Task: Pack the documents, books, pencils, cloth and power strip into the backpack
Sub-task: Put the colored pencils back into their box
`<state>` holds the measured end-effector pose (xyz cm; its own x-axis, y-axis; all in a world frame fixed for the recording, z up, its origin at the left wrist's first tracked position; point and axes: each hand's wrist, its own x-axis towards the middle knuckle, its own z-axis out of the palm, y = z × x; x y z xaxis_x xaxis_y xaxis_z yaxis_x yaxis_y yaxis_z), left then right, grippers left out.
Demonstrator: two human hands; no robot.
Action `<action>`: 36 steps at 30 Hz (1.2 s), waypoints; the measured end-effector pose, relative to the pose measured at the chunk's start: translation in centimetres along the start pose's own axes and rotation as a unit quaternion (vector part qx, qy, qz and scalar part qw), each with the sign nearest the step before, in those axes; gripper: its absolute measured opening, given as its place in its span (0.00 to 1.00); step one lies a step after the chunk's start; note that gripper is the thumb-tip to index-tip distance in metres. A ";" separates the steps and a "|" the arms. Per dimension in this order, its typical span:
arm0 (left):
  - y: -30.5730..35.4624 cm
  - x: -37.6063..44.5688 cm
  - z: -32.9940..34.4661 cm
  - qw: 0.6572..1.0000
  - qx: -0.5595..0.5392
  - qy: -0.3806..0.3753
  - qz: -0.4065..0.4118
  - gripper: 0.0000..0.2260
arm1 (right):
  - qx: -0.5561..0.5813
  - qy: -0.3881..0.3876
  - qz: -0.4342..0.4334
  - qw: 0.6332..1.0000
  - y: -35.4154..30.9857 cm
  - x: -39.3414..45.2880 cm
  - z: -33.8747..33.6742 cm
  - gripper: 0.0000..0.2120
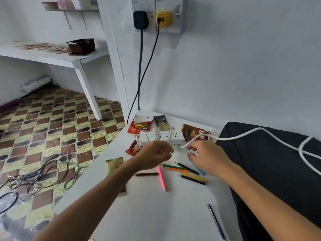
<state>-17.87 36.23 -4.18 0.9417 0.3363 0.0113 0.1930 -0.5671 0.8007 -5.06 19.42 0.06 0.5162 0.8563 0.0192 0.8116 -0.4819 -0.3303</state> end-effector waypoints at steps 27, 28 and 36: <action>-10.5 7.4 -7.3 0.934 0.095 0.242 -0.245 0.16 | 0.093 -0.156 0.072 0.981 -9.9 20.8 7.2 0.21; -10.5 7.5 -7.4 0.933 0.073 0.263 -0.233 0.14 | 0.122 -0.144 0.088 0.978 -9.9 20.8 7.0 0.22; -5.5 7.7 -8.3 0.928 -0.125 0.338 -0.096 0.10 | 0.466 0.163 0.176 0.852 -7.6 18.9 4.2 0.21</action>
<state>-13.93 48.21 -3.54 0.4922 0.8557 0.1600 0.1898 -0.2848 0.9396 -2.59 40.07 -1.01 0.8550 0.5180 -0.0249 0.0995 -0.2109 -0.9724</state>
